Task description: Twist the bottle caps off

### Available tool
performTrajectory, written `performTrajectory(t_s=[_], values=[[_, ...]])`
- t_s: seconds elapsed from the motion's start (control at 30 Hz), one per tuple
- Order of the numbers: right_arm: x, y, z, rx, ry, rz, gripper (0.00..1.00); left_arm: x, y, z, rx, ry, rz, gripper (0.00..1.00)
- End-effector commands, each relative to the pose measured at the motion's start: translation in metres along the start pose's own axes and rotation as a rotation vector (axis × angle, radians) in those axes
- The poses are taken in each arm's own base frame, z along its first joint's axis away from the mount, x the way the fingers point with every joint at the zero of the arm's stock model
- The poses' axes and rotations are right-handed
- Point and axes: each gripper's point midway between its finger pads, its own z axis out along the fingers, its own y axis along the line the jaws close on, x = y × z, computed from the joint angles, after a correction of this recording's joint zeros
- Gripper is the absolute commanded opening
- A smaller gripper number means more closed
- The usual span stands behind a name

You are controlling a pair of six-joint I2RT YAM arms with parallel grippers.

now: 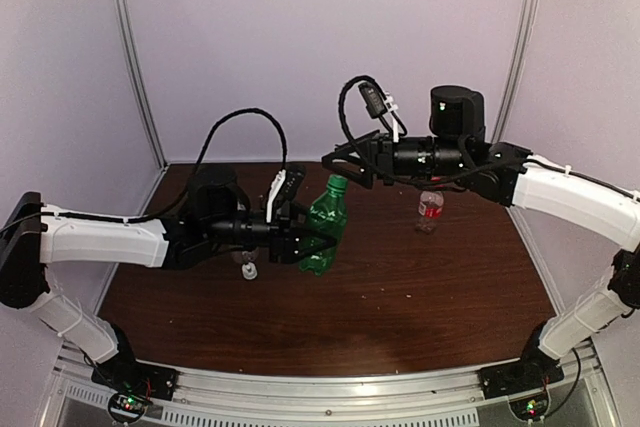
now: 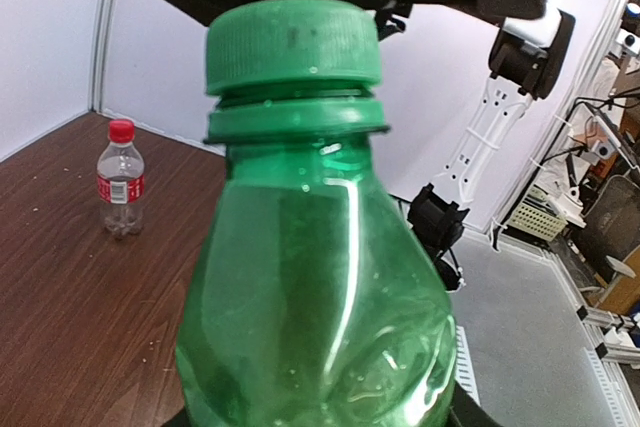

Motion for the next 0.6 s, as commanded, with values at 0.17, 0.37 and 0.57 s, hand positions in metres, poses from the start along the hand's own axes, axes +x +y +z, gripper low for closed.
performTrajectory(t_s=[0.17,0.37,0.57], values=[[0.016,-0.024,0.007,0.19,0.004,0.085,0.72,-0.028,0.013,-0.004,-0.122,-0.072,0.052,0.31],[0.027,-0.027,0.013,0.188,0.03,0.102,0.61,-0.03,0.016,-0.006,-0.145,-0.081,0.054,0.31],[0.034,-0.03,0.016,0.188,0.044,0.112,0.56,-0.029,0.016,-0.008,-0.158,-0.083,0.054,0.31]])
